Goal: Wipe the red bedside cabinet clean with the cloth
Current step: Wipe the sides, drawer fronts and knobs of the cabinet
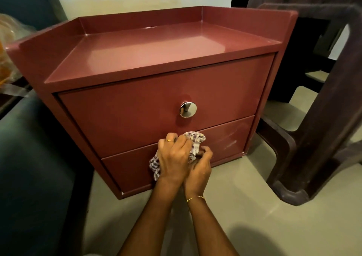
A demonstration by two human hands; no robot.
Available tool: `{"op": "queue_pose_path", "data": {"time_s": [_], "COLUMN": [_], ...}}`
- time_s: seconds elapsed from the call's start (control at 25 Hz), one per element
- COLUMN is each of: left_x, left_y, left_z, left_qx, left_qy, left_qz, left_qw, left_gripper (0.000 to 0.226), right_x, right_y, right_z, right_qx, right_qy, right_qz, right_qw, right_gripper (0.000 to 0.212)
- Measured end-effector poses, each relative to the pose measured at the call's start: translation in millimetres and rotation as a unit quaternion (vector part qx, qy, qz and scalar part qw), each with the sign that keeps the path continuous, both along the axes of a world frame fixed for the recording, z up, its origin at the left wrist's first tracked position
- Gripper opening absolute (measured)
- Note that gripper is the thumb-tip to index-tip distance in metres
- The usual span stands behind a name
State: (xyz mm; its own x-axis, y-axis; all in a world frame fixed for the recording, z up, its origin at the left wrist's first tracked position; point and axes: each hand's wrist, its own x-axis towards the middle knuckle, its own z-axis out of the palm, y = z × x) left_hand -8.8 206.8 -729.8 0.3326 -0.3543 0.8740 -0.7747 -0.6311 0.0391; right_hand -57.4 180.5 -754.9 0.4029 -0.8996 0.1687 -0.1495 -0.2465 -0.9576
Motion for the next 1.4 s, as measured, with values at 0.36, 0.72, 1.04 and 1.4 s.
{"op": "queue_pose_path", "data": {"time_s": [0.36, 0.72, 1.04, 1.4], "left_x": [-1, 4, 8, 15], "left_y": [52, 18, 29, 71], "left_z": [-30, -16, 6, -93], "left_qx": [0.027, 0.080, -0.008, 0.281], "left_qy": [0.037, -0.005, -0.056, 0.035], "left_qz": [0.051, -0.042, 0.019, -0.019], "left_qw": [0.998, 0.996, 0.998, 0.959], "left_gripper": [0.009, 0.014, 0.015, 0.015], "right_x": [2, 1, 3, 2], "right_y": [5, 4, 2, -18], "right_z": [0, -1, 2, 9], "right_qx": [0.048, 0.090, 0.114, 0.359], "right_qy": [-0.062, -0.099, -0.111, -0.219], "right_qz": [-0.002, -0.001, -0.022, -0.045], "right_qw": [0.997, 0.991, 0.987, 0.906], "right_gripper": [0.042, 0.026, 0.035, 0.035]}}
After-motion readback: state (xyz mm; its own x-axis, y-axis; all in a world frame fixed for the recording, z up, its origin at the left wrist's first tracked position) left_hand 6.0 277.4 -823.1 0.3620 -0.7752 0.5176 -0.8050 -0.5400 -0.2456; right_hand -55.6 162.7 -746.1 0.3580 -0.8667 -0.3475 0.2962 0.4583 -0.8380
